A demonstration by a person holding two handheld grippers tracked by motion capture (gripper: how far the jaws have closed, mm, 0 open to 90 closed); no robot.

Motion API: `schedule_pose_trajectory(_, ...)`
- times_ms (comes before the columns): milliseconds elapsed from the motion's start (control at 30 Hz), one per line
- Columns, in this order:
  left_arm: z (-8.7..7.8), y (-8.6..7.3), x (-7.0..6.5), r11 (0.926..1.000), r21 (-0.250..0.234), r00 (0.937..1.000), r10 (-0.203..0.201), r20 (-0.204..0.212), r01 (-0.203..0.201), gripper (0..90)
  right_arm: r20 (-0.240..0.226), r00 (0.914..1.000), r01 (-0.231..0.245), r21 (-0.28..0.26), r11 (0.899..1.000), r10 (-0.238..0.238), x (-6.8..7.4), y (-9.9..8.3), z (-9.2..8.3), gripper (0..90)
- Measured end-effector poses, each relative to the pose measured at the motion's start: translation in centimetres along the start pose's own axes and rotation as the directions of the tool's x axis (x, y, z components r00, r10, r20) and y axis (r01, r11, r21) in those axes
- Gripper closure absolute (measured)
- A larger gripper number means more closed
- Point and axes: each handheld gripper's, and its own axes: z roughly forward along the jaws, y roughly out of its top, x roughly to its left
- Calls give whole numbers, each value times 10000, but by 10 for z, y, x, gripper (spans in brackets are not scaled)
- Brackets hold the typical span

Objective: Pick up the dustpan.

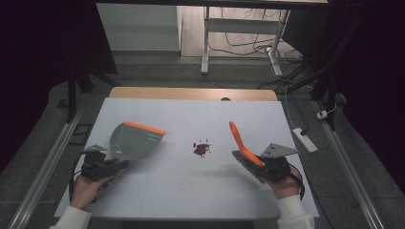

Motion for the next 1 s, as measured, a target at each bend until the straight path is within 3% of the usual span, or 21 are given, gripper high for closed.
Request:
schedule_pose_trajectory(267,-1,3,4,9995,-284,9998,136,153,-132,616,45,10000,-61,-98,9999,62,0,2,0,698)
schedule_pose_trajectory(567,-4,4,-2,9958,-516,9961,783,397,-763,616,152,9999,19,-203,9998,-16,1,5,-2,698)
schedule_pose_trajectory(900,-11,5,-12,9867,-797,9857,1483,804,-1420,616,77,9999,74,-224,9997,-72,1,4,-2,698)
schedule_pose_trajectory(1000,-13,7,-16,9815,-900,9795,1774,952,-1690,616,73,9999,133,-289,9995,-131,2,5,-3,698)
